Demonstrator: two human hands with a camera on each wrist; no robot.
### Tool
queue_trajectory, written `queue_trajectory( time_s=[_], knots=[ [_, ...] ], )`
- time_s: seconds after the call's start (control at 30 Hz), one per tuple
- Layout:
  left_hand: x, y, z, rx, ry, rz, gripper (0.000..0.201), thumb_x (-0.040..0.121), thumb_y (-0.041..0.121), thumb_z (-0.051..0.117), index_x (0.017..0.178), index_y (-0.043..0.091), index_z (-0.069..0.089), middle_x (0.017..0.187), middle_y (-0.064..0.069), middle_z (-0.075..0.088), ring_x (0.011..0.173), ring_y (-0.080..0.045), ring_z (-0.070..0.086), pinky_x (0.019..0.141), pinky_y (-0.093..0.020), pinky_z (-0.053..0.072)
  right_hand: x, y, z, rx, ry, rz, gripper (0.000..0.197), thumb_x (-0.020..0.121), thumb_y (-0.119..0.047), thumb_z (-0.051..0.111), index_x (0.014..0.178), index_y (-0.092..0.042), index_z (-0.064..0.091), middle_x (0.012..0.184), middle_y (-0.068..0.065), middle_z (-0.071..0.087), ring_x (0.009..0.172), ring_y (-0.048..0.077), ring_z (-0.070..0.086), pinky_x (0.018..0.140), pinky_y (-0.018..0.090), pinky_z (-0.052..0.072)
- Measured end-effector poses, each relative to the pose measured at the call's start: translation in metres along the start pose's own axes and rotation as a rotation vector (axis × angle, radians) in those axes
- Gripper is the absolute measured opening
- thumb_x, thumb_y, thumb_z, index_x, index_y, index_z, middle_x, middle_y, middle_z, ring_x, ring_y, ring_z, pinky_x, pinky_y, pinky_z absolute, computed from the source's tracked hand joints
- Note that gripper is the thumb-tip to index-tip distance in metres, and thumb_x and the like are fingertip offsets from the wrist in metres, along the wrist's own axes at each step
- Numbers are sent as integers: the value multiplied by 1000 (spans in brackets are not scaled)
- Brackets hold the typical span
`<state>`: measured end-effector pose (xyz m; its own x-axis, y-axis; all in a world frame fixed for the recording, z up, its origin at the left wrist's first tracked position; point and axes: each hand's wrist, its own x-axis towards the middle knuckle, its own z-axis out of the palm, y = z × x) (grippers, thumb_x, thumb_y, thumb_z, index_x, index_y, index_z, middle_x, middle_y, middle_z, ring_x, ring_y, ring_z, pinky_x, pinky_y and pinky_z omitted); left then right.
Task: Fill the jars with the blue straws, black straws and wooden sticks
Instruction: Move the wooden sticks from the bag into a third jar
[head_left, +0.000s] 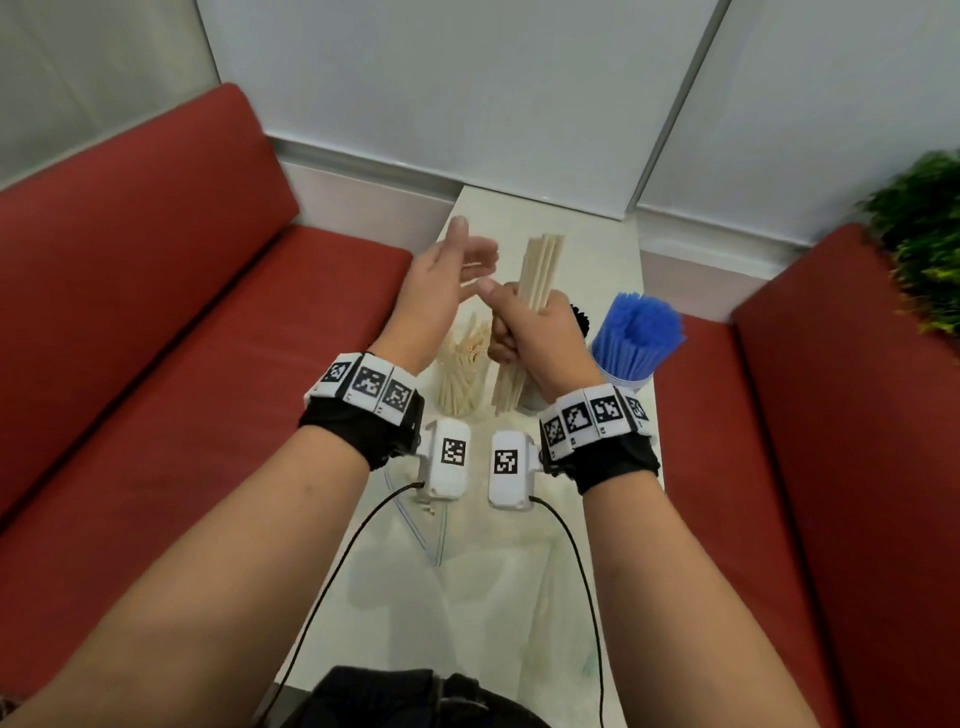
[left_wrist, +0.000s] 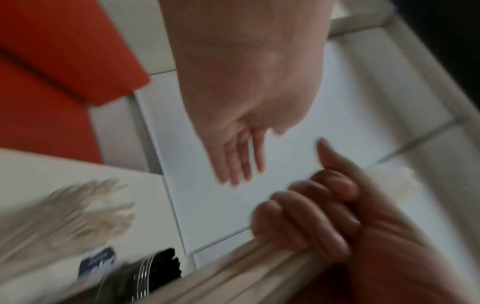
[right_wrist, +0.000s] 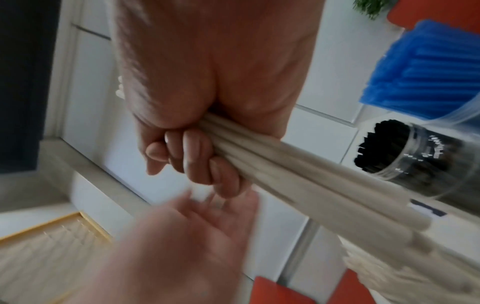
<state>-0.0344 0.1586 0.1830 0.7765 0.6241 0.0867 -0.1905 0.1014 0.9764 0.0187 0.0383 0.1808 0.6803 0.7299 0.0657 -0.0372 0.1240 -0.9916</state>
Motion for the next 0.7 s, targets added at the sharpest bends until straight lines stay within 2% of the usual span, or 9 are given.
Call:
queue_trajectory(
  time_s=[0.07, 0.1, 0.2, 0.3, 0.37, 0.47, 0.57, 0.63, 0.7],
  knots=[
    [-3, -18, -5, -76, -149, -394, 48, 104, 43, 38, 94, 7, 67, 87, -6, 75, 85, -23, 71, 86, -38, 57, 0, -16, -3, 4, 26, -44, 44, 91, -31, 72, 54, -24, 51, 49, -1, 42, 41, 13, 37, 46, 26, 37],
    [-8, -28, -3, -141, -252, -576, 49, 105, 42, 37, 95, 3, 66, 91, -11, 74, 88, -27, 70, 82, -39, 58, 1, -21, -3, 23, 43, -59, 44, 91, -30, 72, 54, -24, 49, 49, -1, 41, 41, 13, 36, 46, 26, 37],
    [-23, -50, 10, -495, -456, -874, 46, 103, 28, 40, 105, -9, 66, 109, -25, 68, 100, -36, 68, 80, -45, 59, -2, -27, 0, 98, 43, -76, 42, 92, -23, 73, 60, -22, 45, 51, 1, 37, 42, 15, 32, 45, 26, 34],
    [-28, -55, 21, -798, -538, -974, 38, 94, 17, 47, 101, -15, 68, 106, -30, 67, 100, -40, 68, 82, -50, 57, -10, -23, -1, 36, 30, -86, 36, 91, -17, 73, 65, -17, 47, 54, 3, 38, 49, 18, 38, 53, 30, 39],
    [-28, -57, 23, -831, -539, -1007, 37, 94, 16, 48, 105, -15, 65, 107, -30, 65, 101, -41, 67, 87, -51, 56, -14, -21, -4, 38, 30, -98, 31, 90, -13, 73, 70, -15, 50, 57, 3, 42, 54, 19, 43, 58, 31, 43],
    [-26, -62, 21, -798, -497, -1032, 31, 94, 17, 49, 98, -9, 65, 98, -24, 68, 92, -36, 71, 83, -43, 59, -14, -22, -7, 47, 20, -126, 30, 89, -8, 73, 71, -14, 49, 60, 1, 42, 54, 19, 46, 57, 31, 45],
    [-27, -69, 18, -713, -462, -1098, 24, 89, 21, 57, 78, 2, 67, 78, -11, 67, 67, -22, 71, 56, -30, 61, -13, -20, -9, 48, 12, -113, 33, 89, -6, 72, 69, -15, 47, 60, 2, 39, 52, 20, 42, 54, 29, 41],
    [-28, -73, 16, -568, -428, -1099, 24, 81, 23, 64, 62, 8, 68, 65, -3, 62, 48, -12, 63, 37, -20, 51, -14, -16, -11, 25, 16, -89, 39, 90, -9, 71, 65, -17, 43, 55, 2, 34, 50, 20, 39, 52, 29, 37],
    [-28, -77, 15, -491, -365, -1101, 26, 77, 23, 67, 56, 9, 67, 61, 0, 57, 40, -8, 53, 28, -14, 39, -15, -12, -11, 15, 12, -65, 45, 92, -13, 71, 61, -18, 40, 53, 3, 32, 49, 20, 36, 51, 29, 35]
  ],
)
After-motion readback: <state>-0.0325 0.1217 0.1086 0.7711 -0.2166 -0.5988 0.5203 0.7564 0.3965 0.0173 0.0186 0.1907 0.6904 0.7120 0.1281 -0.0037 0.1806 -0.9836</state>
